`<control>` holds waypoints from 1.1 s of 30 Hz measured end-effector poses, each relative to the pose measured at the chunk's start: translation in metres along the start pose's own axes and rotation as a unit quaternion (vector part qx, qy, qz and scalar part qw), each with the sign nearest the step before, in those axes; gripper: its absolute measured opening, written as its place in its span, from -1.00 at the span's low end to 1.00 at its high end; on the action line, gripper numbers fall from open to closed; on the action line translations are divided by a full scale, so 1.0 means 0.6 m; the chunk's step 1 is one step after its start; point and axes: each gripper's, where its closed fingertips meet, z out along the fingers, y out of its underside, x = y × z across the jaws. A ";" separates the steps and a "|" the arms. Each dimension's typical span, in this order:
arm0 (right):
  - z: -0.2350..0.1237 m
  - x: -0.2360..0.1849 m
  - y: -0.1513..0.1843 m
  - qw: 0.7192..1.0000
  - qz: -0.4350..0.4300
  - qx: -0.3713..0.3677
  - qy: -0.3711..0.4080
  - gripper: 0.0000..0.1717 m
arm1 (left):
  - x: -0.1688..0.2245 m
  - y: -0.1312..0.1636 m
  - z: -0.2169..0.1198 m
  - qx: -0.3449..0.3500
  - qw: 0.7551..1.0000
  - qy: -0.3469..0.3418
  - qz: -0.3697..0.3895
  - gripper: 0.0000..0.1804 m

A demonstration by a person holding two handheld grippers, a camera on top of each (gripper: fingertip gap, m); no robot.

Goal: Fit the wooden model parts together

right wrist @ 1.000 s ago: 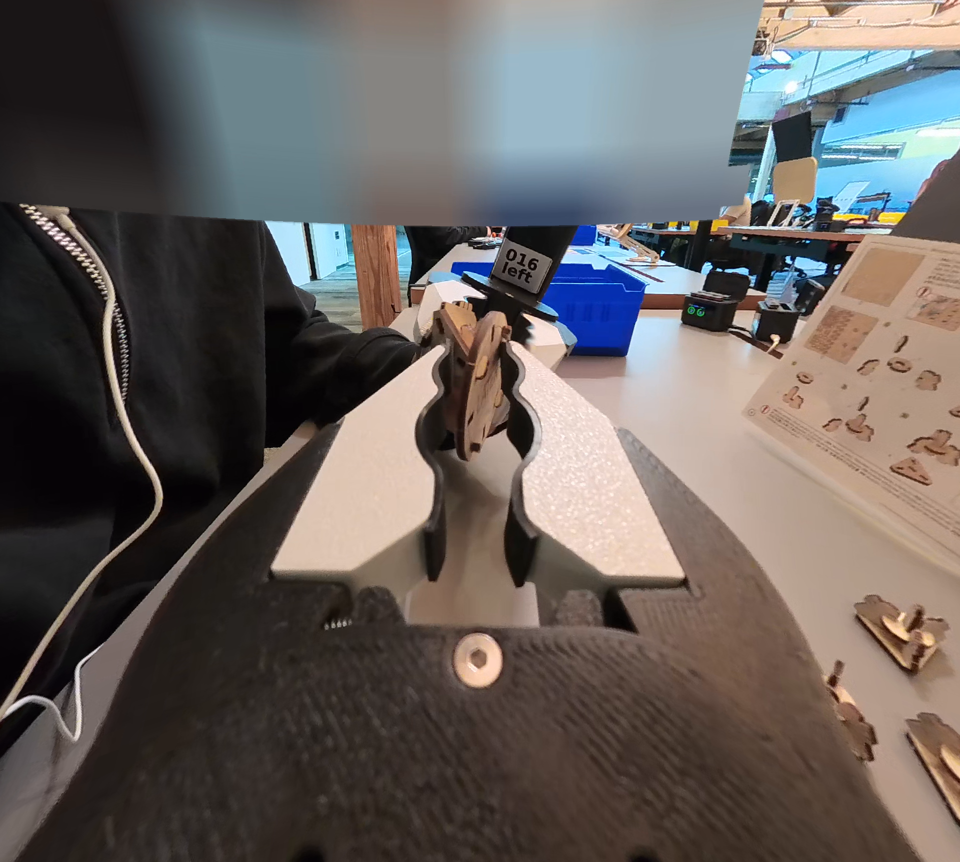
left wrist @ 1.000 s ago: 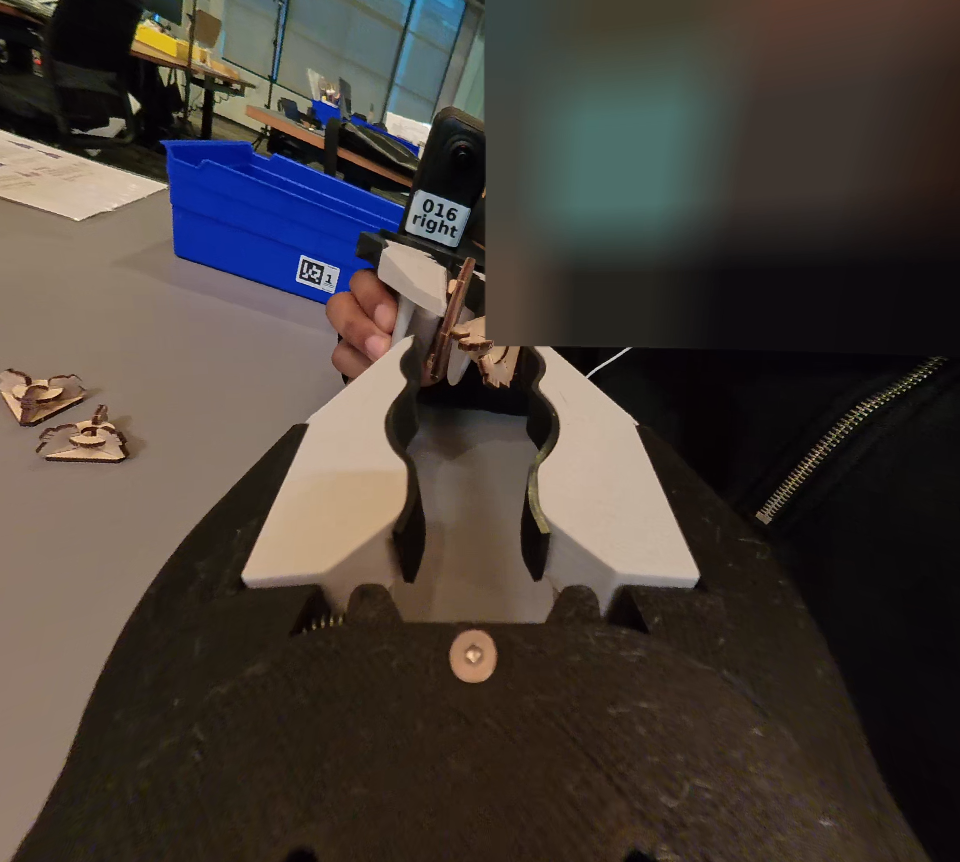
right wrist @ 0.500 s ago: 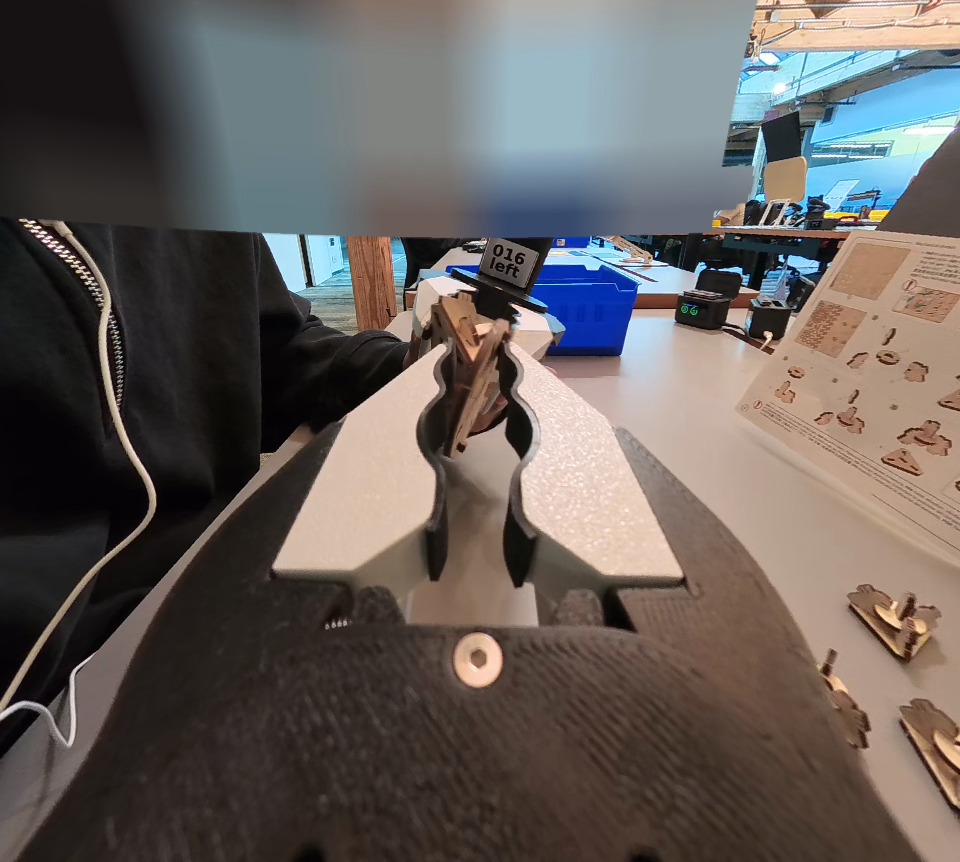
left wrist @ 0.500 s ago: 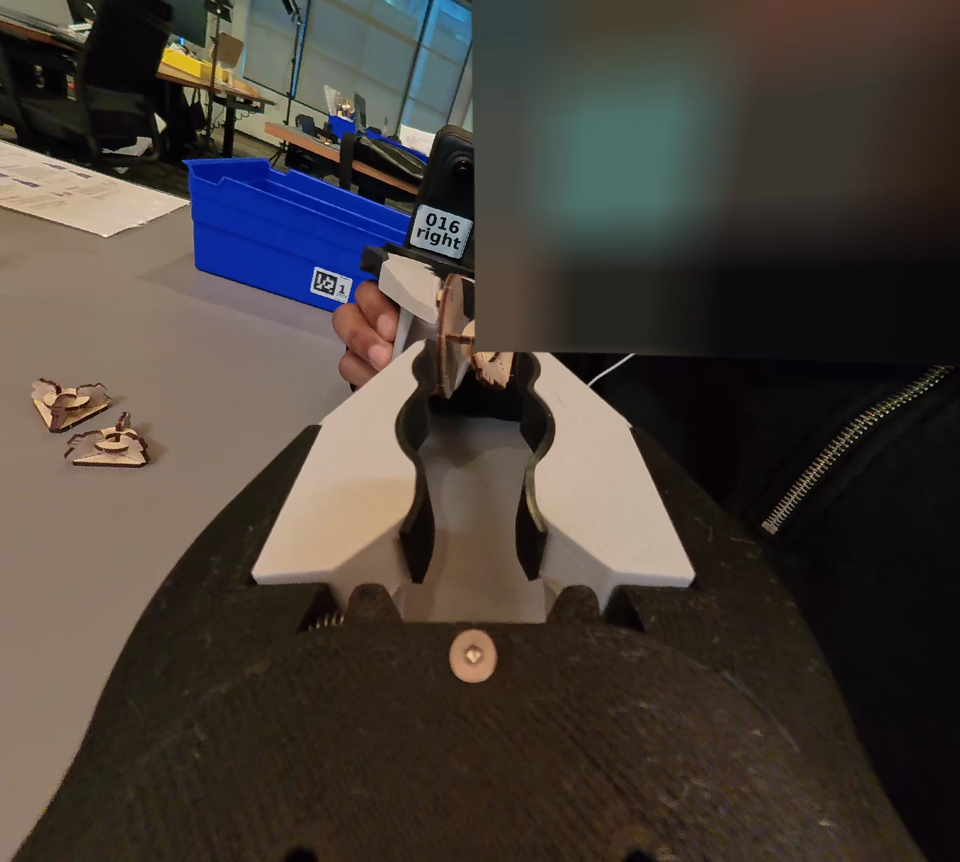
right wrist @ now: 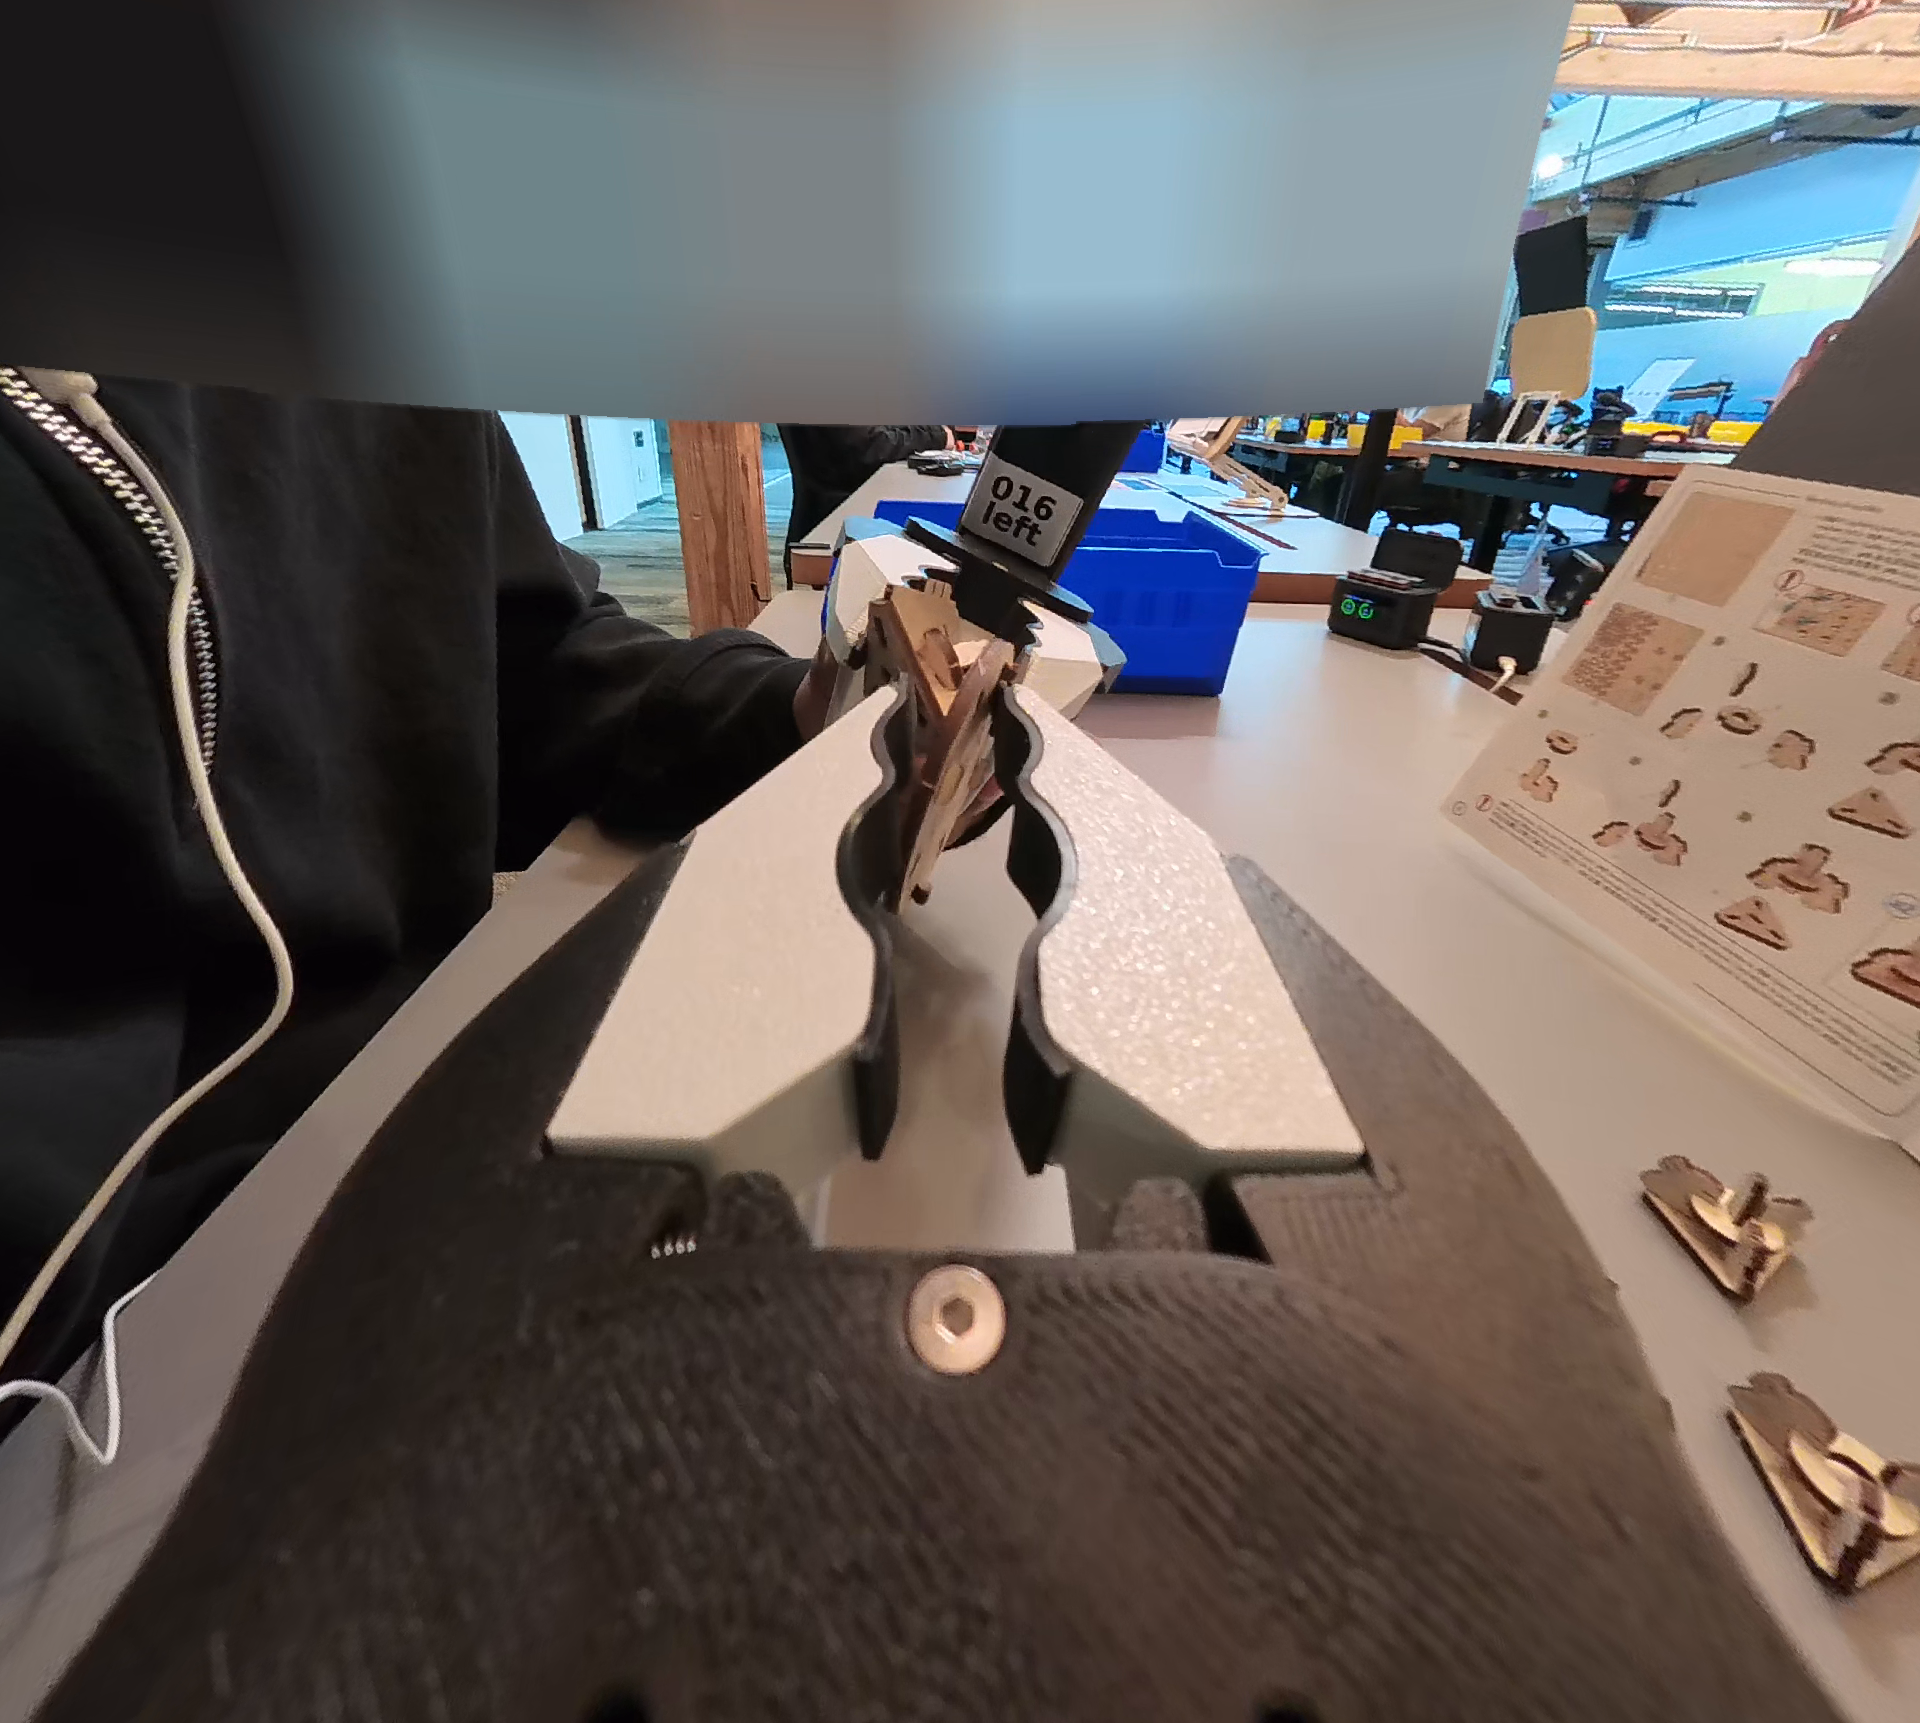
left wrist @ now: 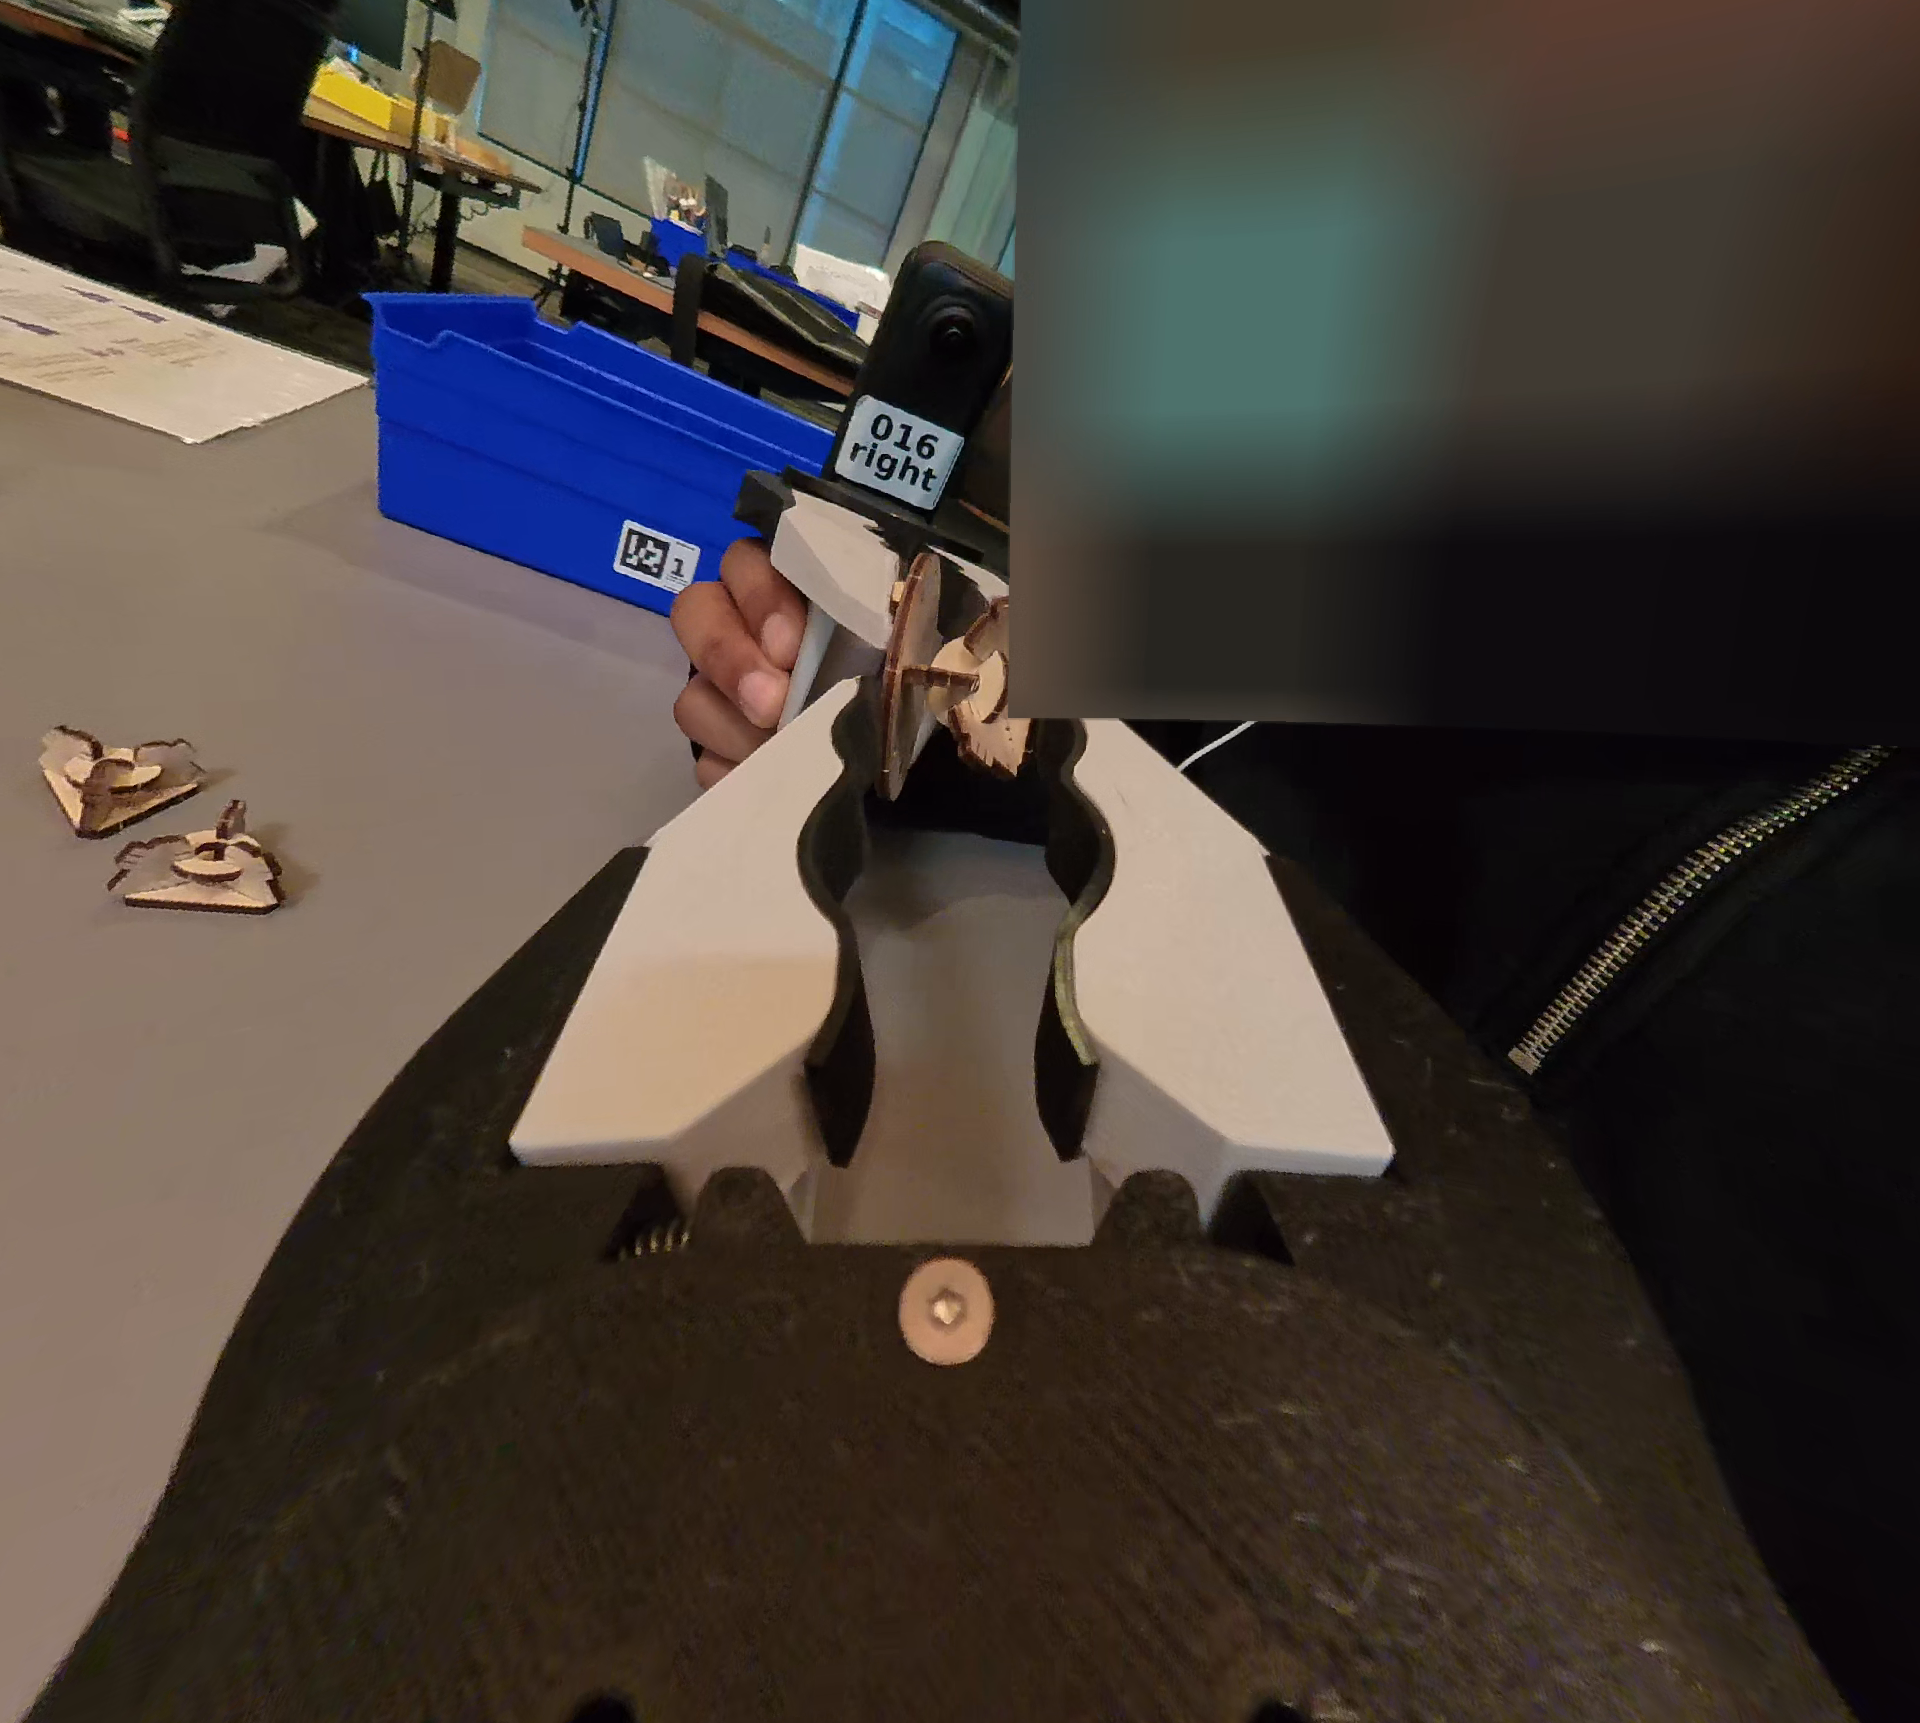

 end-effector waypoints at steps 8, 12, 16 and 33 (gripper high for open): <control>0.000 0.007 0.003 1.000 -0.019 0.005 0.021 -0.83 | -0.003 -0.001 -0.003 0.004 1.000 -0.003 0.007 -0.70; -0.004 0.020 0.002 0.999 -0.015 0.008 0.041 -0.66 | -0.015 -0.011 -0.012 0.021 1.000 -0.016 -0.002 -0.70; -0.012 0.037 0.002 0.998 0.019 0.018 0.055 -0.66 | -0.037 -0.017 -0.020 0.039 0.998 -0.036 -0.038 -0.70; -0.026 0.080 0.023 0.973 0.225 0.021 0.044 -0.98 | -0.073 -0.012 -0.034 0.050 0.987 -0.025 -0.150 -0.41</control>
